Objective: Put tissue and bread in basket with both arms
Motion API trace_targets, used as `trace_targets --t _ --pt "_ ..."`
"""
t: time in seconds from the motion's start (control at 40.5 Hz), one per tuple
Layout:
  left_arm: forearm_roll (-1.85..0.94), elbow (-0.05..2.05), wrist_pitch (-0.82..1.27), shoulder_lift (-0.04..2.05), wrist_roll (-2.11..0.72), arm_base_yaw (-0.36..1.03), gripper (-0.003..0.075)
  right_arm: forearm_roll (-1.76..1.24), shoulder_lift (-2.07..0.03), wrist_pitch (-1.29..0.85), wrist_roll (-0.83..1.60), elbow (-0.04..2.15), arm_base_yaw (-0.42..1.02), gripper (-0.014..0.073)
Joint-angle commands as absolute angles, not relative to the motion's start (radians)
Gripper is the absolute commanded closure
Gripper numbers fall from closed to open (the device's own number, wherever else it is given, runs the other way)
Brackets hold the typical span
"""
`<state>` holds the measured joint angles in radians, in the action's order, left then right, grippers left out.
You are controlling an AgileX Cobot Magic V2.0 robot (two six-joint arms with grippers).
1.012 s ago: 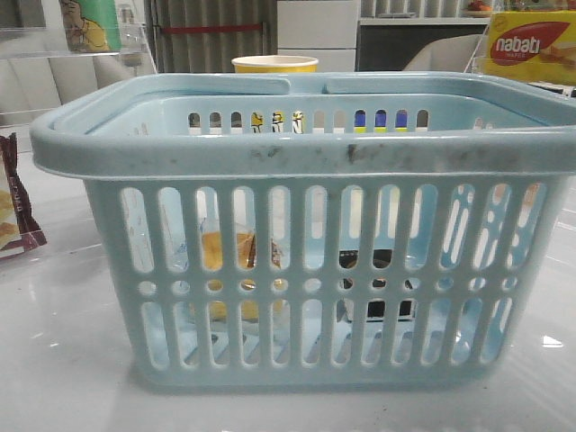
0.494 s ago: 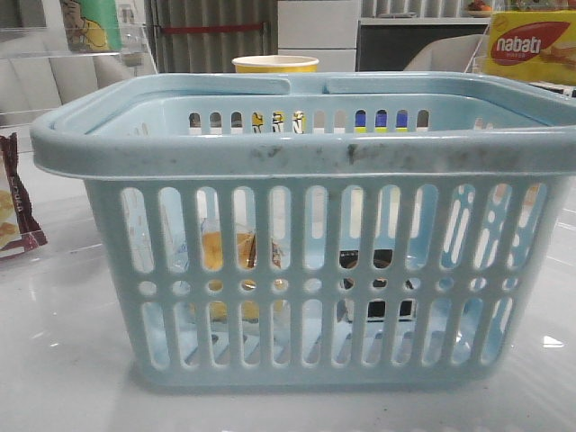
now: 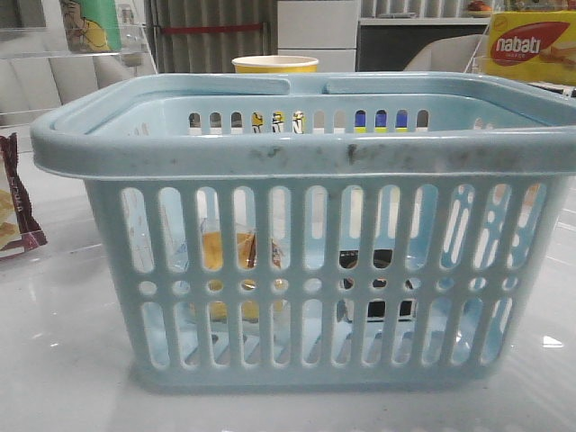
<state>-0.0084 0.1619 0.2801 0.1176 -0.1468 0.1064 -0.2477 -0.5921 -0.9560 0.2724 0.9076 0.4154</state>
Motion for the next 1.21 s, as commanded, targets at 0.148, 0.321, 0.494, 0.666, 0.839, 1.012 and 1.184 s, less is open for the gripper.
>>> trace_targets --t 0.148,0.321,0.494,0.666,0.839,1.012,1.184 --pt "-0.006 0.02 0.006 0.005 -0.042 0.096 0.0627 -0.257 -0.595 -0.891 0.278 0.933 0.418 0.0537" --pt "-0.006 -0.013 -0.04 -0.024 -0.042 0.096 0.0627 -0.257 -0.595 -0.891 0.278 0.933 0.418 0.0537" --pt "-0.006 -0.013 -0.061 -0.024 -0.042 0.096 0.0627 -0.257 -0.595 -0.891 0.278 0.933 0.418 0.0537" --pt "-0.006 -0.013 -0.061 -0.022 -0.042 0.096 0.0627 -0.257 -0.595 -0.891 0.278 0.933 0.418 0.0537" --pt "-0.006 -0.013 -0.061 -0.022 -0.042 0.096 0.0627 -0.257 -0.595 -0.891 0.278 0.933 0.418 0.0537" --pt "-0.006 -0.013 -0.061 -0.022 -0.042 0.096 0.0627 -0.257 -0.595 -0.891 0.278 0.933 0.418 0.0537" --pt "-0.006 -0.013 -0.061 -0.022 -0.042 0.096 0.0627 -0.257 -0.595 -0.891 0.278 0.933 0.418 0.0537"
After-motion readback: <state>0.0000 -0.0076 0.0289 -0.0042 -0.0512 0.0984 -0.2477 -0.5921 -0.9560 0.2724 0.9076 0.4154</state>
